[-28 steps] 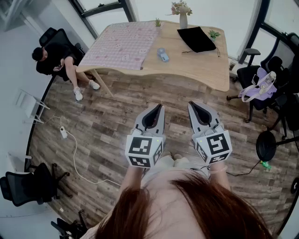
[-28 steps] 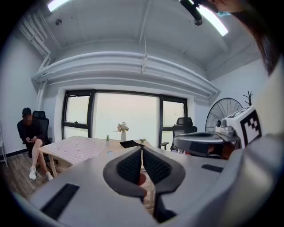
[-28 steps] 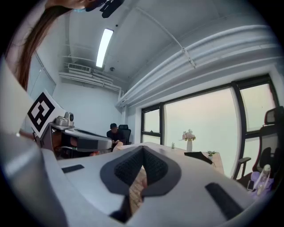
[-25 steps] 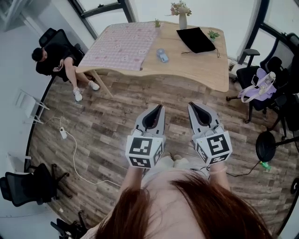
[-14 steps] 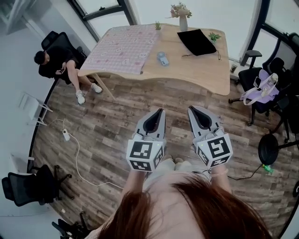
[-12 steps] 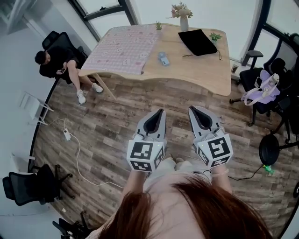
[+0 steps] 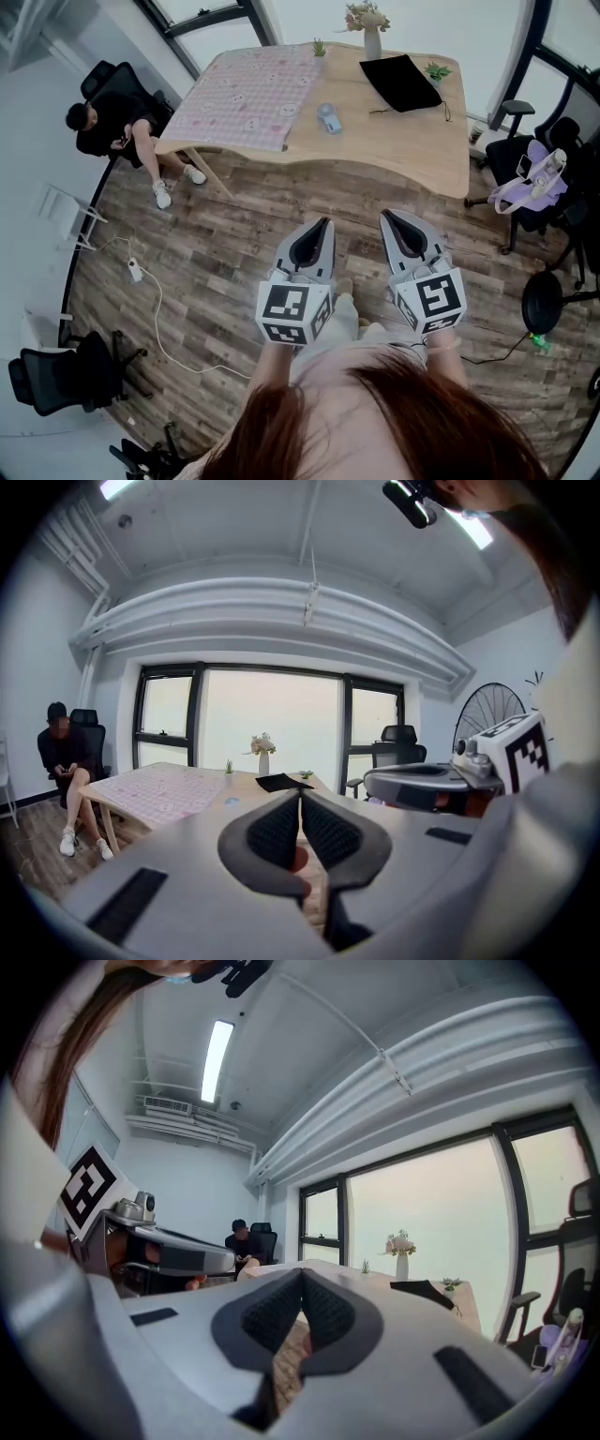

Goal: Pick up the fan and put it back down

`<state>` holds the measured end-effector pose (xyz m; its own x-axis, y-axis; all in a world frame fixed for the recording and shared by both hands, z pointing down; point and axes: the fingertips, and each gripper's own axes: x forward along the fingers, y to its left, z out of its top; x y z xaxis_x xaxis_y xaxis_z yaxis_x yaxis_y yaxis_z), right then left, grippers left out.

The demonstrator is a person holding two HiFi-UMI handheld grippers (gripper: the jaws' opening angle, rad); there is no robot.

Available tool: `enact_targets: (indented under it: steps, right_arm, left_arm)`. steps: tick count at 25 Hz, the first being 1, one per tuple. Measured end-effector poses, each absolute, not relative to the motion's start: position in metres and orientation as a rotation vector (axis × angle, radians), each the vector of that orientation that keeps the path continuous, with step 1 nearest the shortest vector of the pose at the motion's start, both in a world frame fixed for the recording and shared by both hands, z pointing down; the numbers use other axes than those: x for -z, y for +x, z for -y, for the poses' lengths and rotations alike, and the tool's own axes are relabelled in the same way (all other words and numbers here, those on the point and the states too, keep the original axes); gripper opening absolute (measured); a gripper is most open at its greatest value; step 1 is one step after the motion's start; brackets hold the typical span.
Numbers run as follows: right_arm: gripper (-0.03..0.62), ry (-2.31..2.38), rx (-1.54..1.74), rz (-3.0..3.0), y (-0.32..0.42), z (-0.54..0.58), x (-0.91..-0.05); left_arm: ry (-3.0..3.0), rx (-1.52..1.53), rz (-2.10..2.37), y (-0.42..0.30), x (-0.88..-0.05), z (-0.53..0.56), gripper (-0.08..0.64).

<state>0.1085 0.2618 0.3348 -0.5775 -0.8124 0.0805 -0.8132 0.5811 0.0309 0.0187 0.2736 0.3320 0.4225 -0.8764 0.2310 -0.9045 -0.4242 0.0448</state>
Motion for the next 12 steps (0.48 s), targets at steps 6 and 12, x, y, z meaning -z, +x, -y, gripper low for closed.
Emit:
enact_targets:
  steps: [6, 12]
  right_arm:
    - [0.000, 1.403, 0.024, 2.708, 0.102, -0.229, -0.337]
    - [0.000, 1.414, 0.017, 2.693, 0.094, -0.191, -0.338]
  left_arm:
    - [2.514, -0.247, 1.579, 0.014, -0.333, -0.238, 0.014]
    - [2.528, -0.258, 1.556, 0.008, -0.336, -0.199, 0.014]
